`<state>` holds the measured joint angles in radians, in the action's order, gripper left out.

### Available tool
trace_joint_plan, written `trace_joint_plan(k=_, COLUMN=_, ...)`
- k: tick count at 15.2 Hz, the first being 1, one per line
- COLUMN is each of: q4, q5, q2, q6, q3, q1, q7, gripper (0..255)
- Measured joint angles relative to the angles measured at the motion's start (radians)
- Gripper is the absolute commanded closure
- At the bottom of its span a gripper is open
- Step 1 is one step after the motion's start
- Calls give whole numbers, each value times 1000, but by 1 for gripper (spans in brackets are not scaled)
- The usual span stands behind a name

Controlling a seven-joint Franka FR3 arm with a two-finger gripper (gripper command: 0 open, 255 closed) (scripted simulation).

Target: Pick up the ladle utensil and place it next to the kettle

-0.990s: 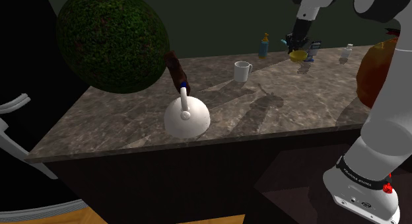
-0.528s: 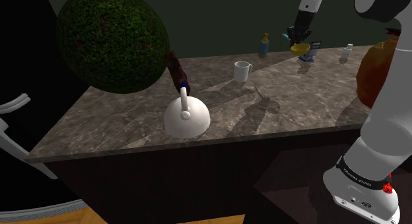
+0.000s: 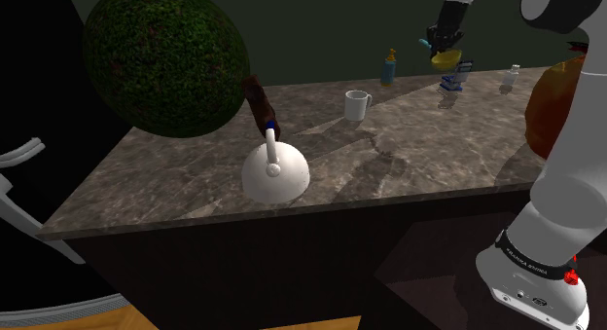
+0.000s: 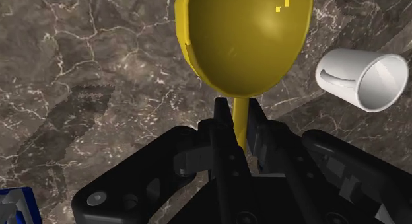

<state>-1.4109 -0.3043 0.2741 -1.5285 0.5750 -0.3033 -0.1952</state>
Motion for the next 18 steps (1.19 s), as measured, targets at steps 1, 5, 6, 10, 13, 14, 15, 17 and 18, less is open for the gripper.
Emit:
trace_joint_plan(k=1, q4=21, q5=-2, q2=4, q6=18, q3=0, q1=-3, q7=2, gripper=255)
trace_joint_plan(k=5, q4=65, q5=-4, q2=5, q6=58, q3=-2, q1=-2, q7=18, gripper=255)
trace_joint_plan(k=6, q4=46, q5=5, q2=-13, q6=51, q3=-6, q1=14, q7=35, gripper=255)
trace_joint_plan(k=10, q4=-1, q5=23, q2=-54, q6=19, q3=-37, q1=87, q7=128, gripper=255)
trace_joint_plan(k=13, q4=-33, q5=35, q2=-82, q6=-2, q3=-62, q1=138, q7=197, gripper=255)
trace_joint_plan(k=14, q4=-36, q5=36, q2=-84, q6=-7, q3=-69, q1=149, q7=216, gripper=255)
trace_joint_plan(k=15, q4=-32, q5=35, q2=-82, q6=-11, q3=-79, q1=164, q7=240, gripper=255)
trace_joint_plan(k=17, q4=-37, q5=36, q2=-87, q6=-21, q3=-96, q1=191, q7=282, gripper=255)
trace_joint_plan(k=18, q4=-54, q5=42, q2=-100, q6=-32, q3=-107, q1=212, q7=311, gripper=255)
